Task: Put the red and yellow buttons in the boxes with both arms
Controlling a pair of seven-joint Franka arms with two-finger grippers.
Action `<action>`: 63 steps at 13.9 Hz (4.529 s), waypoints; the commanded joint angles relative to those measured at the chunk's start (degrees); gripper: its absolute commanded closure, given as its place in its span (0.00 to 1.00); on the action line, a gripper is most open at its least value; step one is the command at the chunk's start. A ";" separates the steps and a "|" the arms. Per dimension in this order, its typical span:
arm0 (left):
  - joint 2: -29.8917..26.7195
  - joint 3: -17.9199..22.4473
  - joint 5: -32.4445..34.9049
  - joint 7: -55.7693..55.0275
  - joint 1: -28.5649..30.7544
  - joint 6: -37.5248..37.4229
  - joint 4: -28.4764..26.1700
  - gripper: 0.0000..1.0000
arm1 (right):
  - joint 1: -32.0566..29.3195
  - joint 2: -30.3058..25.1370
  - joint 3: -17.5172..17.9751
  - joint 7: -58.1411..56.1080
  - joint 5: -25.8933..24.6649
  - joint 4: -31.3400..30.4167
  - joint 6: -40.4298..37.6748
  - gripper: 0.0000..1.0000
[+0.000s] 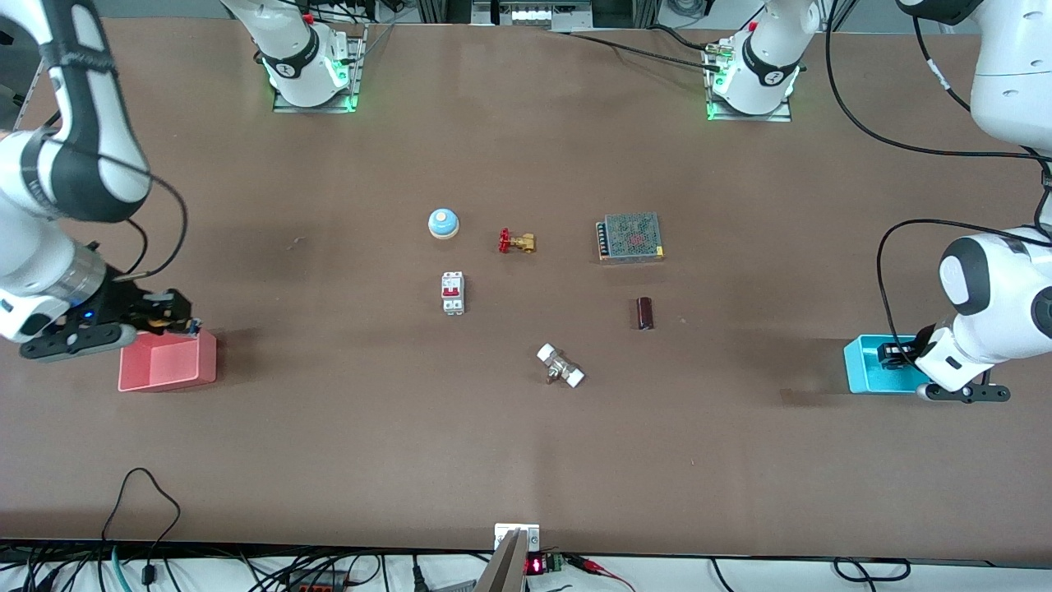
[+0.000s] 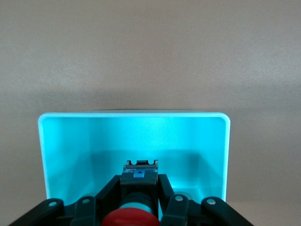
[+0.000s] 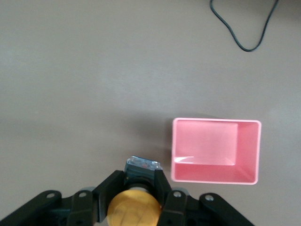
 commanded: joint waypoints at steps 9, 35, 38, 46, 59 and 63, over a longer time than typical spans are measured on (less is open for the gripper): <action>2.66 -0.43 -0.04 0.72 0.73 0.90 1.57 0.16 | -5.98 14.61 -0.41 -16.02 0.15 6.77 9.77 0.81; -24.41 -13.96 -7.42 -3.59 0.29 -42.08 12.12 0.00 | -6.42 15.95 -0.84 -18.21 -2.93 3.96 11.19 0.23; -27.74 -9.16 -8.74 -2.27 -4.16 -40.41 9.06 0.00 | -5.46 9.99 -0.76 -17.95 -2.67 3.70 5.49 0.00; -41.11 3.88 -8.13 -3.06 -17.29 -29.95 -6.25 0.00 | 5.69 -13.30 -0.67 12.87 -2.49 3.70 -19.91 0.00; -39.44 3.17 -8.47 -3.33 -16.76 -38.47 -2.21 0.00 | 15.02 -23.17 -7.17 16.06 0.15 0.53 -27.49 0.00; -39.35 3.17 -8.56 -3.33 -16.67 -38.48 -2.12 0.00 | 15.37 -22.91 -7.00 16.41 0.15 0.45 -28.02 0.00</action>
